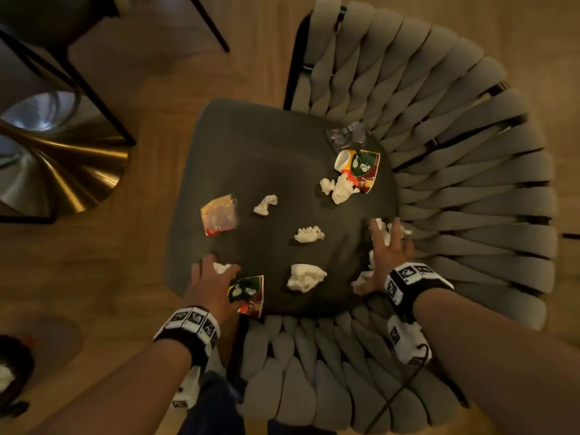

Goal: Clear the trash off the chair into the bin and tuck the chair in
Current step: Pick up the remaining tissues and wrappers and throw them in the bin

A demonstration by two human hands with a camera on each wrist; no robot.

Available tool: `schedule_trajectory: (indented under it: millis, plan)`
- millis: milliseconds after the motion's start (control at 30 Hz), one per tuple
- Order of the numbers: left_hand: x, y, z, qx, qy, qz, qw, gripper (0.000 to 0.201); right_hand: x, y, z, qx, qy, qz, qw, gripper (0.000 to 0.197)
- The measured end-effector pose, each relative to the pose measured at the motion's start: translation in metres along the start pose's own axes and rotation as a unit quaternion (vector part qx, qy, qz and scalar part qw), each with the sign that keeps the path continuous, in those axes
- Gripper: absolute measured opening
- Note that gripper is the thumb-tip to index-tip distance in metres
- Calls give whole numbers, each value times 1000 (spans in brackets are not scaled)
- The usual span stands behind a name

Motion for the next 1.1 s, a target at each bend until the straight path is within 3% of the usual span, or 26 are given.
schedule_trajectory:
  millis: [133,200,267,367,433,500,633,700,800,900,1100]
  plan:
    - [0,-3,-5,14,27,-38,999,51,-9,-18,-8,45,51,10,998,159]
    - [0,1,-3,17,63,-74,995,41,-6,-24,-14,64,67,1,996,154]
    - [1,6,2,14,100,-108,989,35,-1,-31,-22,58,76,-13,995,136]
    - [2,7,20,11,102,-120,988,44,5,-47,-18,5,83,-16,996,89]
    - [-2,2,38,7,87,-120,989,53,8,-55,-6,13,100,-3,995,86]
    - [-7,-5,58,1,81,-125,989,49,14,-56,8,49,99,16,994,84]
    - [-14,-28,91,-28,60,-84,994,54,32,-43,32,42,92,74,992,47]
    - [-17,-39,99,-2,45,-35,998,56,48,-29,42,31,84,123,988,39]
    - [-22,-54,99,60,19,8,998,70,76,-11,48,27,101,249,963,44]
    - [-24,-63,96,41,28,19,999,70,102,-10,43,38,128,347,928,55]
    - [-31,-57,96,-30,35,-41,998,49,128,-50,16,58,181,323,927,67]
Point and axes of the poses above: each hand's wrist, its own y-axis away from the middle knuckle, its own z-axis out of the back of the hand, x = y × z, the point moved 3 cm from there along -y, towards the middle knuckle, and after that the axes turned 8 degrees about z, right-handed, at the moved point
